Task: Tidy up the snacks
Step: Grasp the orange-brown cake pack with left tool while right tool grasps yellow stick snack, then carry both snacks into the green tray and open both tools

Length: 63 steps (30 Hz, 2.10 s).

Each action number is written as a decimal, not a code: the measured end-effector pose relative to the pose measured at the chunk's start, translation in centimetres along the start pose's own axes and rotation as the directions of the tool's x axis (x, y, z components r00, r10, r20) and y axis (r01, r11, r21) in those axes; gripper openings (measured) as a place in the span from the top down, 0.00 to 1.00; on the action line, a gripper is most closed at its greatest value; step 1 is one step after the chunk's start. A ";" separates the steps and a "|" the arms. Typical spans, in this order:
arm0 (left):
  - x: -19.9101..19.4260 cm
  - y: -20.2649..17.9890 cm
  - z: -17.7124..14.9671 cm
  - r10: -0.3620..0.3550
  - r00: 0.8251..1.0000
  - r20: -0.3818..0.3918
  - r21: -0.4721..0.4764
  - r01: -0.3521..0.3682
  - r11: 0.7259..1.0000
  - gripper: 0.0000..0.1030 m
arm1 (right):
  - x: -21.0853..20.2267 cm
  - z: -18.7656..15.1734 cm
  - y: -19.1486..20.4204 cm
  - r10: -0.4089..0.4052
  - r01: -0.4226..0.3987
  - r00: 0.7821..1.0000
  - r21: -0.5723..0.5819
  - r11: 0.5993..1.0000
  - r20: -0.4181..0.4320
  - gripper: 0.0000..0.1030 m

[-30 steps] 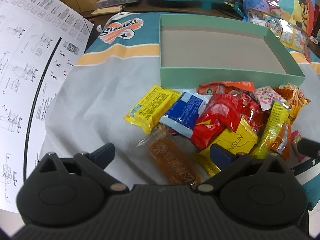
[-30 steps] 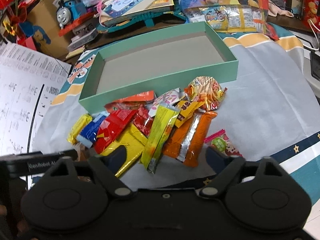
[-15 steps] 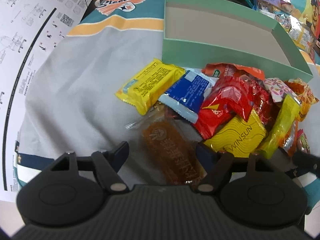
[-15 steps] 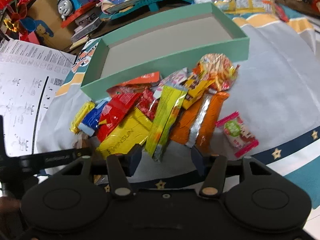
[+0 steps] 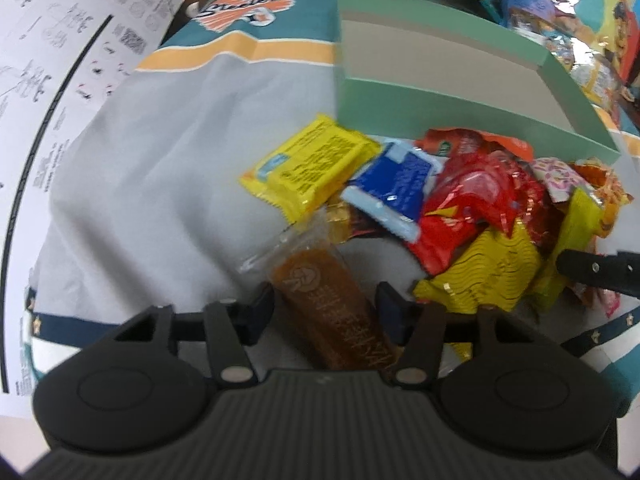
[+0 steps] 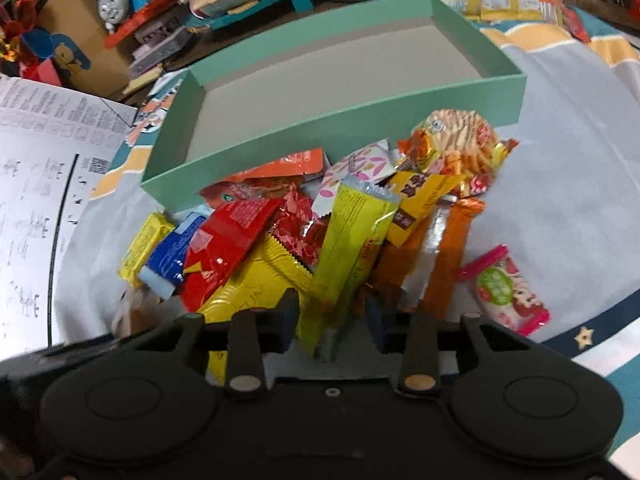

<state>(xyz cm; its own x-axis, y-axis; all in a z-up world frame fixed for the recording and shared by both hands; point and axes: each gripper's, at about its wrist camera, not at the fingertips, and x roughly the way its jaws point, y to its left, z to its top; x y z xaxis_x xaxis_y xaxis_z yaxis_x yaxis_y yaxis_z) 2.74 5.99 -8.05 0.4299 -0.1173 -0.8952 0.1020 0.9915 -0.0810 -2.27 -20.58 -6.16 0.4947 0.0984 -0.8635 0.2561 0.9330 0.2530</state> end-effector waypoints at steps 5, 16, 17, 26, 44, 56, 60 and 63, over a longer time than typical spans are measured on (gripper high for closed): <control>0.2 -0.5 -0.1 0.001 1.000 -0.020 0.008 -0.001 1.000 0.34 | 2.1 0.1 0.6 -0.017 0.018 1.000 -0.021 1.000 0.004 0.67; -1.0 -2.2 -0.9 0.011 1.000 0.021 0.088 -0.013 0.996 0.58 | 0.1 -0.9 -0.6 0.042 -0.041 0.999 -0.028 0.999 0.011 0.88; -1.3 -2.1 -0.7 0.010 1.000 0.028 0.091 -0.013 0.996 0.59 | -0.3 -0.9 -0.7 0.047 -0.046 0.999 -0.030 0.998 0.013 0.88; -5.2 -2.1 1.6 -0.057 0.992 0.116 0.091 0.047 0.995 0.61 | -4.2 -0.2 -0.3 0.121 -0.117 0.992 -0.081 0.990 0.038 0.88; -3.6 -7.4 18.8 -0.119 0.952 0.281 0.206 0.061 0.977 0.61 | -1.8 18.3 0.7 0.113 -0.095 0.989 -0.177 0.980 0.096 0.88; 8.6 -7.4 25.5 -0.050 0.987 0.154 0.201 0.018 0.979 0.61 | 10.9 23.9 2.9 0.073 -0.083 0.996 -0.229 0.970 -0.053 0.88; 10.4 -7.3 26.3 -0.035 0.989 0.141 0.209 0.005 0.978 0.60 | 13.8 24.2 3.2 0.053 -0.072 0.995 -0.242 0.968 -0.087 0.86; 10.7 -7.2 26.4 -0.032 0.989 0.147 0.193 0.003 0.981 0.42 | 14.4 24.4 3.3 0.035 -0.048 0.998 -0.237 0.970 -0.057 0.49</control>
<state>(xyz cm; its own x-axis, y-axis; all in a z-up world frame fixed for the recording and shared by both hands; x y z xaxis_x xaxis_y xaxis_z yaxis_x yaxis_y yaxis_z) 30.25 -3.90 -5.49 0.5536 -0.1562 -0.8180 0.2749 0.9615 0.0025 25.94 -24.57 -7.11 0.4549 0.1510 -0.8777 0.0278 0.9826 0.1834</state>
